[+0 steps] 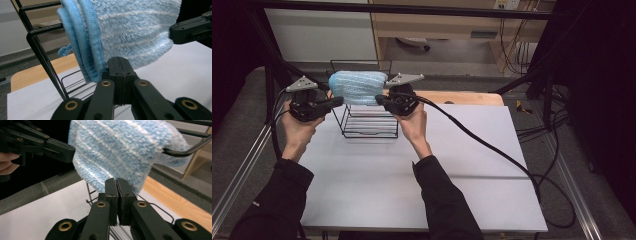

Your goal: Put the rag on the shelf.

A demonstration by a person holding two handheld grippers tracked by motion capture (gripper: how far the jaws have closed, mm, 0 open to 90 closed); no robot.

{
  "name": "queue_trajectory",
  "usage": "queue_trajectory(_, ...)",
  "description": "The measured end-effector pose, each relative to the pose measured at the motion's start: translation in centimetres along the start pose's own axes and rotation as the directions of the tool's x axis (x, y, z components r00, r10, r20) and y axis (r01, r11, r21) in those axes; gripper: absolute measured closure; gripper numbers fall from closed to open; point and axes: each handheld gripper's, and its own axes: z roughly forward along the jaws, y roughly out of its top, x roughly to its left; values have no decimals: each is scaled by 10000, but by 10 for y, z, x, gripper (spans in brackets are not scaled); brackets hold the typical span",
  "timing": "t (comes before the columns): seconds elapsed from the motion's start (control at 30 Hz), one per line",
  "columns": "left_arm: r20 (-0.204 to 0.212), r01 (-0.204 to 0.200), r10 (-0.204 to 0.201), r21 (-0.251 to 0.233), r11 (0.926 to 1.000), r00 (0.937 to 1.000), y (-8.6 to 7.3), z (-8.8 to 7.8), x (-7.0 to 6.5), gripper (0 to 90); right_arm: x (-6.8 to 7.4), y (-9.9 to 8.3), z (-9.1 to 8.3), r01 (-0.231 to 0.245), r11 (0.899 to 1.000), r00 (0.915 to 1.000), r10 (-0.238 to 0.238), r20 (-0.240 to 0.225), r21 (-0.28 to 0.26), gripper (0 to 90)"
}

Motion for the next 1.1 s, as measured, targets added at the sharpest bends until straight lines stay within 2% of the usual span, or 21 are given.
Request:
queue_trajectory(0.17,-16,169,-169,-75,9998,9999,-1,5,1,891,-4,-4,1,-24,9996,10000,26,67,-270,854)
queue_trajectory(0.4,95,114,-111,-312,9994,9999,3,-7,-5,825,2,0,-12,196,9980,9994,-213,-282,-603,734)
queue_trajectory(0.53,171,141,-131,-606,9981,9998,9,-16,-8,750,3,6,-23,3,9958,9987,-49,-498,-914,655)
queue_trajectory(0.7,134,118,-107,-808,9967,9999,16,-25,-11,651,3,11,-33,-65,9943,9989,14,-478,-1064,581)
queue_trajectory(0.9,227,135,-120,-661,9977,9997,14,-31,-15,500,4,14,-48,27,9962,9996,-51,-268,-874,388)
queue_trajectory(1.0,33,-8,10,-590,9983,10000,10,-34,-17,421,5,14,-57,133,9970,9998,-146,-165,-757,288)
queue_trajectory(1.1,70,-49,51,-374,9993,10000,4,-37,-18,357,3,9,-67,-192,9966,9995,170,-284,-795,204)
